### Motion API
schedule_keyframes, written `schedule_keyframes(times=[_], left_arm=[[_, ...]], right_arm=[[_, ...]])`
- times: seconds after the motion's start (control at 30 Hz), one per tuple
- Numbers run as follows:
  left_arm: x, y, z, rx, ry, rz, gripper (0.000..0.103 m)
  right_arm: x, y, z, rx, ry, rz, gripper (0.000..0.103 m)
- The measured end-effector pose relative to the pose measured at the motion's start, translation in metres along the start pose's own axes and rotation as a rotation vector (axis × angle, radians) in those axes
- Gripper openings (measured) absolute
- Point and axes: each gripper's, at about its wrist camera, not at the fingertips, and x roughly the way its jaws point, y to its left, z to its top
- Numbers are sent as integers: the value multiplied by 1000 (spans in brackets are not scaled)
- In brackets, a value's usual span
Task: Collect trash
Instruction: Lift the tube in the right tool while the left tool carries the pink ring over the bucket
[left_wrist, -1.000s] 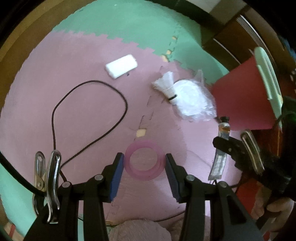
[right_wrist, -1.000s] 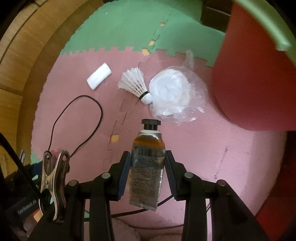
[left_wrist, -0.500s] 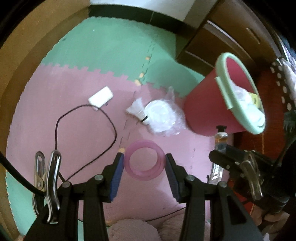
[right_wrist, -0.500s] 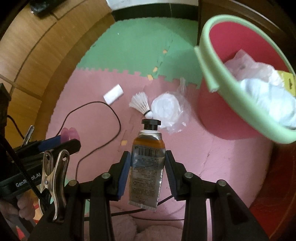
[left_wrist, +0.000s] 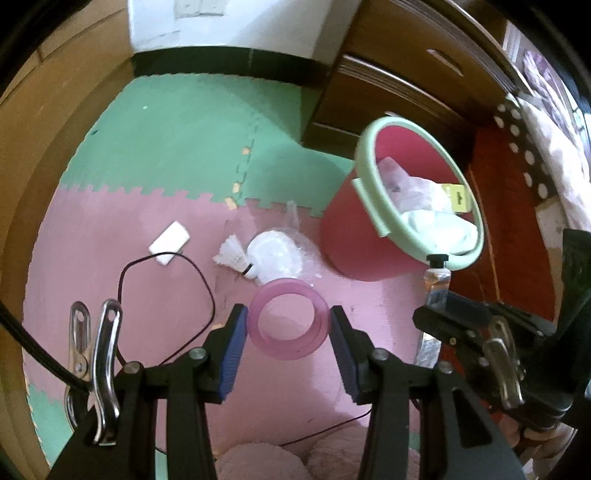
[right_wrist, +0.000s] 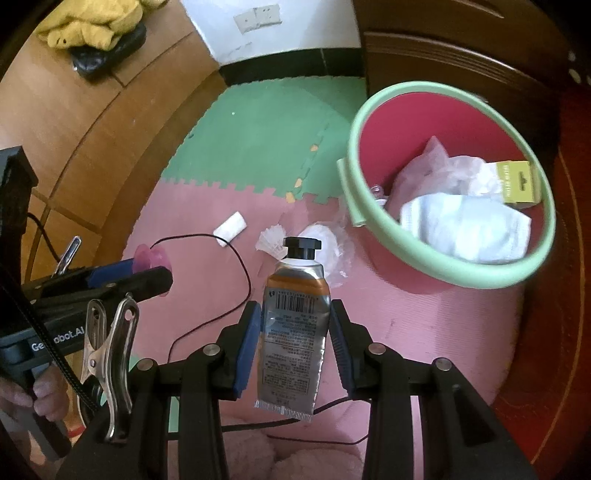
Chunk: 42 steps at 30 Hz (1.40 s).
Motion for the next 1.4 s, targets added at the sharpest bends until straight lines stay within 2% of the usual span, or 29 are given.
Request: schedule_keyframes(times=[0.2,0.4,0.6,0.8,0.97,1.4], left_arm=[[-3,-38,10,55,-1,-22,47],[-8,-81,24,83,-26,-14,47],[-10,-123,44,117,-49,0,47],[-6,-153,67,134,-63,1,47],[1,-169,81,172,-63,15,47],[48,-170,113,186,-60,51,47]], right_arm=[[-22,-17,-3,33,-52,5,38],[-44,-42,-1,53,-110,35,38],[-70,-77,4,88,-182,77,38],[-85,-112,14,143,-232,84,38],[-89,-131,22,176,-256,69,38],[-74,-160,34,256,-257,29,38]])
